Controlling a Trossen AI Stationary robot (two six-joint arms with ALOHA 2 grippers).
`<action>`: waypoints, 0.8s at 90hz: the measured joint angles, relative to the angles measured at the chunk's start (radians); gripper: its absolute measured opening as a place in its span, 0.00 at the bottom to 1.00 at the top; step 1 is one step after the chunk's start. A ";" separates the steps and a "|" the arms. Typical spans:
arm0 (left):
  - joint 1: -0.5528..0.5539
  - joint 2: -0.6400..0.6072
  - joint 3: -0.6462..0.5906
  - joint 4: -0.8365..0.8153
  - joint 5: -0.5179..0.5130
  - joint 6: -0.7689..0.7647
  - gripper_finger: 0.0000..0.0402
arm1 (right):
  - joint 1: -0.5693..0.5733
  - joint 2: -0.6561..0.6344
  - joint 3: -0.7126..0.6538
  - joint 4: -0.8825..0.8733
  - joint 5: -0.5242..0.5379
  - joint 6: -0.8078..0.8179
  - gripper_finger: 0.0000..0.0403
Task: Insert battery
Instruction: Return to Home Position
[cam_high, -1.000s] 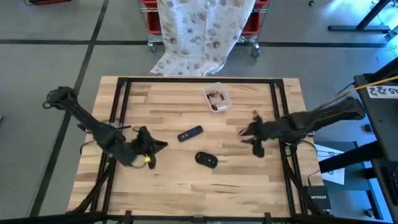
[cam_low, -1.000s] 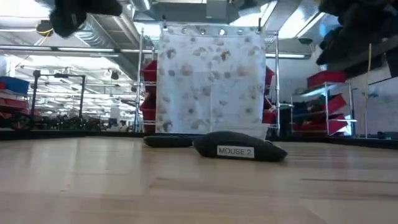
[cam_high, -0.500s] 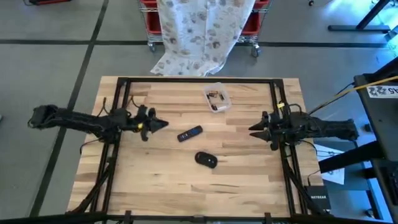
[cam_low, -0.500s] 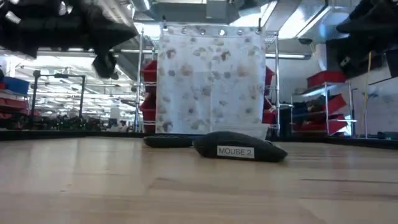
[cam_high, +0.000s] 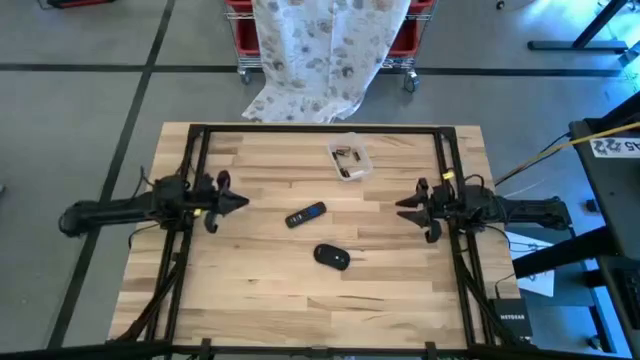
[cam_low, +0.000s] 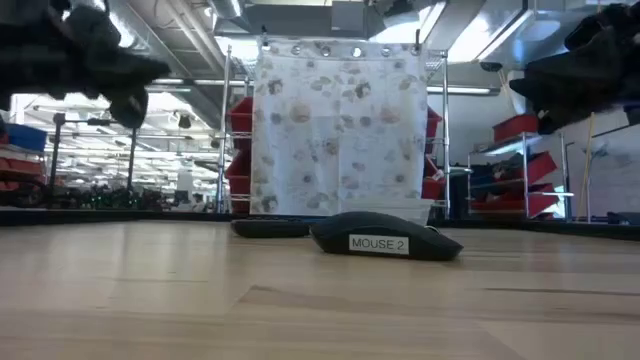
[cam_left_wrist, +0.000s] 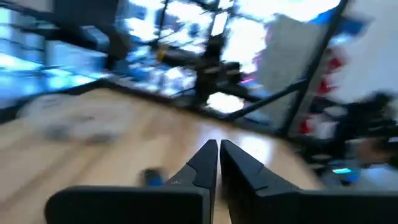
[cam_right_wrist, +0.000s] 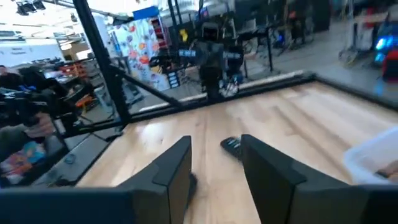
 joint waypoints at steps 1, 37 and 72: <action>-0.002 -0.011 0.000 -0.015 -0.015 0.008 0.01 | 0.000 0.001 0.000 0.000 0.007 -0.003 0.31; -0.044 -0.015 0.002 -0.046 -0.123 0.011 0.01 | 0.001 0.027 0.000 0.009 0.052 -0.039 0.31; -0.044 -0.013 0.002 -0.048 -0.122 -0.104 0.01 | 0.001 0.027 0.000 0.009 0.052 -0.039 0.31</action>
